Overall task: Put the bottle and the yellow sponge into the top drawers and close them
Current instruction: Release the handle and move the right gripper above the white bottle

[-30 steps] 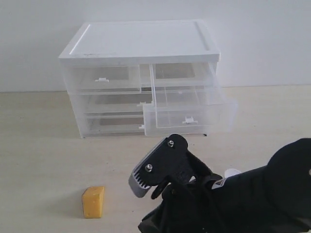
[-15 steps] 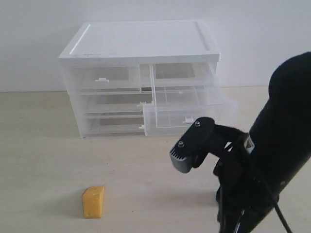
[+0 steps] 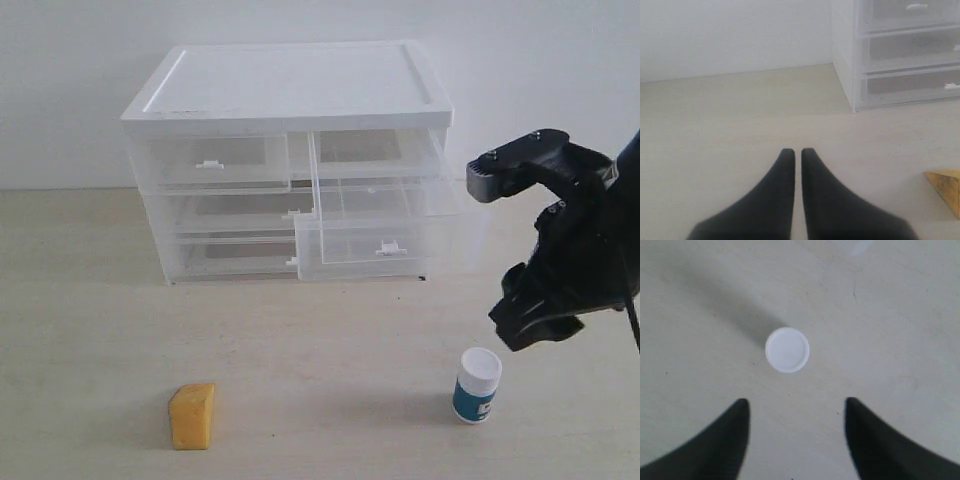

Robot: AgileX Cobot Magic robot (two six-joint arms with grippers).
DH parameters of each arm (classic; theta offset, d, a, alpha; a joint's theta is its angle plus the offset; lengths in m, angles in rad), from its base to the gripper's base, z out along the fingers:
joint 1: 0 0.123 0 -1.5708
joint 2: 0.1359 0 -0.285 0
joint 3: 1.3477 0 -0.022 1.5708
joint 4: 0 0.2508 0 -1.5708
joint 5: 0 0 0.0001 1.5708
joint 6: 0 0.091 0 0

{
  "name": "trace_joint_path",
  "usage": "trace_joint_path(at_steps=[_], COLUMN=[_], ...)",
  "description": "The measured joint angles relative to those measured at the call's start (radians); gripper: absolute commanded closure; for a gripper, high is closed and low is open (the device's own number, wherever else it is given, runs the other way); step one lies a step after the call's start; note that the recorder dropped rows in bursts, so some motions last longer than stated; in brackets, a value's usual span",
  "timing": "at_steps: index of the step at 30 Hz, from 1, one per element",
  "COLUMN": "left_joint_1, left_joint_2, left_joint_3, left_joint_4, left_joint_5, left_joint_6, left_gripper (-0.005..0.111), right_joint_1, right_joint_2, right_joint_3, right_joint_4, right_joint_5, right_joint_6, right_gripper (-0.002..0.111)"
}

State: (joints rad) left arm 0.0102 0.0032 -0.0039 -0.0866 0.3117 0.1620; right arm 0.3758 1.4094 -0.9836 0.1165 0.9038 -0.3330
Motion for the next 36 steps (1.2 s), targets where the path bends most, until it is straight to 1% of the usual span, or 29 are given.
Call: trace_joint_path(at_steps=[5, 8, 18, 22, 29, 36], left_joint_1=[0.000, 0.000, 0.000, 0.000, 0.000, 0.000], left_joint_2=[0.000, 0.000, 0.000, 0.000, 0.000, 0.000], left_joint_3=[0.000, 0.000, 0.000, 0.000, 0.000, 0.000], left_joint_4=[0.000, 0.000, 0.000, 0.000, 0.000, 0.000], left_joint_5=[0.000, 0.000, 0.000, 0.000, 0.000, 0.000], left_joint_6=[0.000, 0.000, 0.000, 0.000, 0.000, 0.000], left_gripper=[0.103, 0.103, 0.103, 0.103, 0.103, 0.103], right_joint_1=[0.000, 0.000, 0.000, 0.000, 0.000, 0.000], right_joint_2=[0.052, 0.116, 0.248, 0.276, 0.265, 0.086], right_joint_3=[0.031, 0.058, 0.060, 0.058, 0.058, 0.064], right_joint_4=[0.025, 0.049, 0.089, 0.093, 0.094, 0.085], right_joint_5=[-0.073, -0.168, -0.354, -0.418, -0.436, -0.357], right_joint_6=[-0.018, -0.025, -0.032, -0.037, -0.041, -0.041], right_gripper=[0.032, 0.032, 0.032, 0.036, 0.036, 0.036])
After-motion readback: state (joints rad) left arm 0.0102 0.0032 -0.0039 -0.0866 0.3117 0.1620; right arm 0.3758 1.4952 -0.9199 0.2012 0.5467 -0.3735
